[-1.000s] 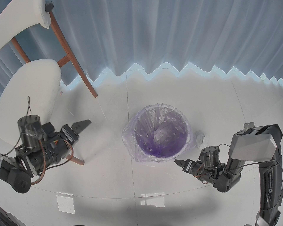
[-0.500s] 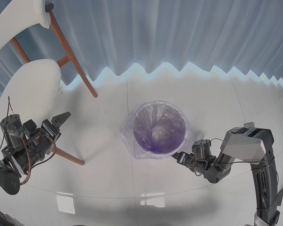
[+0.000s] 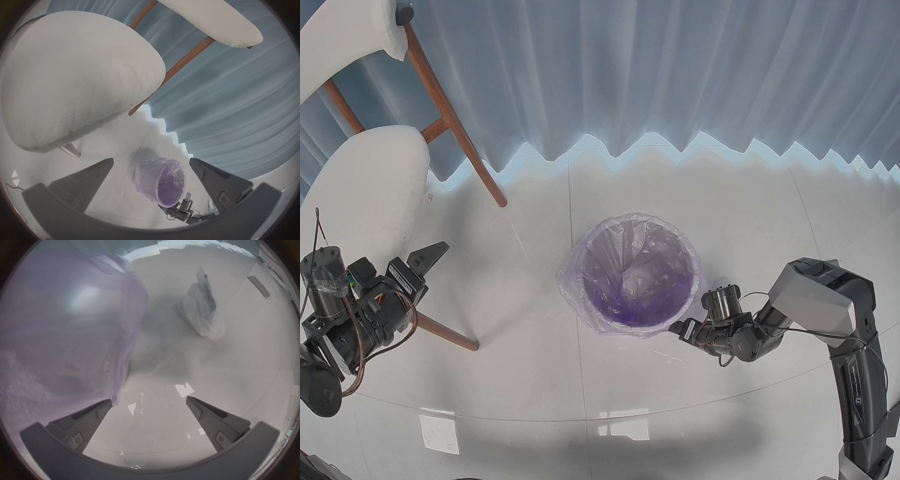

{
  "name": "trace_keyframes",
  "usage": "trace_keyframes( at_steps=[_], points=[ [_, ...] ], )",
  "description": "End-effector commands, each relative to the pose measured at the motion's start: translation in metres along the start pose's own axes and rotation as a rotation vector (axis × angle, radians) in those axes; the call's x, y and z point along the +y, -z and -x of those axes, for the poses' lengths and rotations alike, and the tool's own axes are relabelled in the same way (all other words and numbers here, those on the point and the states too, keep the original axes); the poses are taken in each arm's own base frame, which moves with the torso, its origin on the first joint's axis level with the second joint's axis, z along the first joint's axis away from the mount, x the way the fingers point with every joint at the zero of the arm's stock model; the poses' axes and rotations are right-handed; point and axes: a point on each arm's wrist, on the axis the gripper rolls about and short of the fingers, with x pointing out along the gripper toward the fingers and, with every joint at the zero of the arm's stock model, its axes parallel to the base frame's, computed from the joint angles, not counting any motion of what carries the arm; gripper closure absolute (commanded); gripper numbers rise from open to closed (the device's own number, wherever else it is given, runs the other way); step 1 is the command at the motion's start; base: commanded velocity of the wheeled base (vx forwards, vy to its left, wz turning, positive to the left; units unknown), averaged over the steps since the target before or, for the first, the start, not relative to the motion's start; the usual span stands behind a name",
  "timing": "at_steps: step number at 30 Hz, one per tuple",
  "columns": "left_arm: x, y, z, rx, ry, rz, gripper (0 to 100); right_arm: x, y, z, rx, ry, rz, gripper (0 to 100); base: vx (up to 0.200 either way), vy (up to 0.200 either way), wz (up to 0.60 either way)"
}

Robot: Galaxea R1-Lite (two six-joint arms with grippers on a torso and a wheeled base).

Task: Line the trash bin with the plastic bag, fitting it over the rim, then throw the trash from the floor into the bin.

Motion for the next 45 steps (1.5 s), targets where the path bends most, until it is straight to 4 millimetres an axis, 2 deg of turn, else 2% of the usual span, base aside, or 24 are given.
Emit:
trace_keyframes(
  at_steps=[1, 5, 11, 12, 14, 15, 16, 18, 19, 22, 23, 24, 26, 28, 29, 30, 33, 37, 45],
  points=[
    [0.001, 0.001, 0.001, 0.004, -0.003, -0.008, 0, 0.004, -0.014, -0.004, 0.024, 0.029, -0.022, 0, 0.0, 0.0, 0.0],
    [0.004, 0.004, 0.002, 0.018, -0.014, -0.041, 0, 0.006, -0.016, -0.004, 0.094, 0.084, -0.023, 0, 0.0, 0.0, 0.0],
    [0.005, 0.005, 0.004, 0.025, -0.015, -0.053, 0, 0.007, -0.017, -0.003, 0.1, 0.088, -0.023, 0, 0.0, 0.0, 0.0],
    [0.004, 0.004, 0.005, 0.021, -0.008, -0.052, 0, 0.007, -0.017, 0.004, 0.105, 0.102, -0.005, 0, 0.0, 0.0, 0.0],
    [0.002, 0.003, 0.009, 0.014, 0.0, -0.051, 0, 0.016, -0.028, 0.032, 0.086, 0.079, 0.015, 0, 0.0, 0.0, 0.0],
    [0.002, 0.004, 0.012, 0.015, 0.001, -0.048, 0, 0.021, -0.033, 0.059, 0.095, 0.052, 0.025, 0, 0.0, 0.0, 0.0],
    [0.003, 0.004, 0.013, 0.017, -0.002, -0.048, 0, 0.021, -0.032, 0.066, 0.109, 0.042, 0.026, 0, 0.0, 0.0, 0.0],
    [0.006, 0.007, 0.017, 0.025, -0.011, -0.048, 0, 0.02, -0.021, 0.1, 0.172, 0.004, 0.035, 0, 0.0, 0.0, 0.0],
    [0.006, 0.007, 0.017, 0.025, -0.011, -0.048, 0, 0.02, -0.019, 0.106, 0.172, 0.003, 0.036, 0, 0.0, 0.0, 0.0],
    [0.005, 0.007, 0.023, 0.017, -0.004, -0.05, 0, 0.017, -0.007, 0.16, 0.168, -0.016, 0.037, 0, 0.0, 0.0, 0.0],
    [0.005, 0.007, 0.025, 0.017, -0.004, -0.05, 0, 0.017, -0.008, 0.168, 0.159, -0.023, 0.036, 0, 0.0, 0.0, 0.0],
    [0.004, 0.006, 0.029, 0.012, 0.002, -0.051, 0, 0.014, -0.006, 0.193, 0.14, -0.041, 0.034, 0, 0.0, 0.0, 0.0],
    [0.005, 0.007, 0.033, 0.01, 0.004, -0.053, 0, 0.01, -0.005, 0.225, 0.108, -0.065, 0.032, 0, 0.0, 0.0, 0.0],
    [0.005, 0.007, 0.034, 0.009, 0.003, -0.053, 0, 0.009, -0.004, 0.229, 0.102, -0.07, 0.034, 0, 0.0, 0.0, 0.0],
    [0.005, 0.007, 0.042, -0.006, 0.011, -0.055, 0, 0.003, 0.003, 0.26, 0.067, -0.093, 0.038, 0, 0.0, 0.0, 0.0],
    [0.005, 0.006, 0.047, -0.013, 0.014, -0.055, 0, 0.0, 0.006, 0.271, 0.053, -0.104, 0.042, 0, 0.0, 0.0, 0.0],
    [0.007, 0.008, 0.06, -0.027, 0.02, -0.06, 0, -0.008, 0.012, 0.294, 0.015, -0.129, 0.044, 0, 0.0, 0.0, 0.0],
    [0.013, 0.008, 0.075, -0.063, 0.006, -0.118, 0, -0.021, 0.013, 0.313, -0.071, -0.097, 0.016, 0, 0.0, 0.0, 0.0],
    [0.022, 0.012, 0.091, -0.102, -0.044, -0.2, 0, -0.059, 0.014, 0.336, -0.224, 0.055, -0.082, 0, 0.0, 0.0, 0.0]
  ],
)
